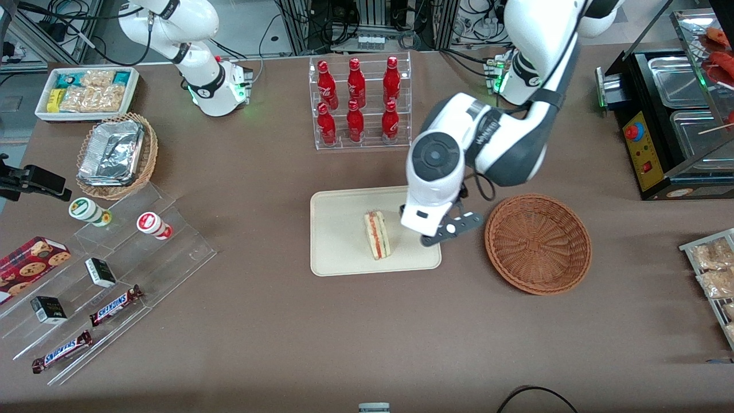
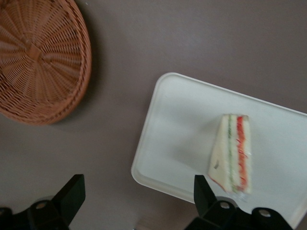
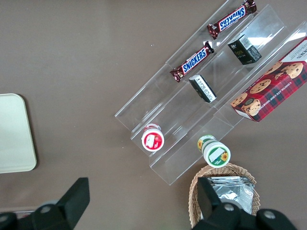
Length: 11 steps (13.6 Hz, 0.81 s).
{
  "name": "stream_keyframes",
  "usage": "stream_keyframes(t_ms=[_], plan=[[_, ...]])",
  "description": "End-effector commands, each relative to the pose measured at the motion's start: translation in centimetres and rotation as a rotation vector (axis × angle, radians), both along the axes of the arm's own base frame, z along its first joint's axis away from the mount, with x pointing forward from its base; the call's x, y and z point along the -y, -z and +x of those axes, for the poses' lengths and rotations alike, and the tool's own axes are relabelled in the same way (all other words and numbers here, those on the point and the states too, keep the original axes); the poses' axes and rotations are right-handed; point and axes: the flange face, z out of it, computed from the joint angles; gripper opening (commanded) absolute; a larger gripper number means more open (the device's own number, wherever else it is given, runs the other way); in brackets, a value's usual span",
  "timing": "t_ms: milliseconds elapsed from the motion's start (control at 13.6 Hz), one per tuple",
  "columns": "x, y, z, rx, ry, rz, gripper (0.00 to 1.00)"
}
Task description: Place sandwich from basket to tray
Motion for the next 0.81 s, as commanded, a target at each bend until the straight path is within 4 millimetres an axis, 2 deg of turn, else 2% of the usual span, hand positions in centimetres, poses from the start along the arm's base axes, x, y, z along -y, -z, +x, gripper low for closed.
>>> stream_keyframes(t_ms=[0, 295, 443, 664, 738], plan=[[-5.7, -2.6, -0.1, -0.027, 0.050, -0.005, 1.00], [-13.2, -5.6, -0.2, -0.081, 0.212, -0.036, 1.00], [-17.9, -7.4, -1.4, -0.093, 0.282, -0.073, 1.00], [-23.6, -10.6, -2.3, -0.150, 0.435, -0.130, 1.00], [-24.8, -11.7, -2.8, -0.164, 0.485, -0.146, 1.00]])
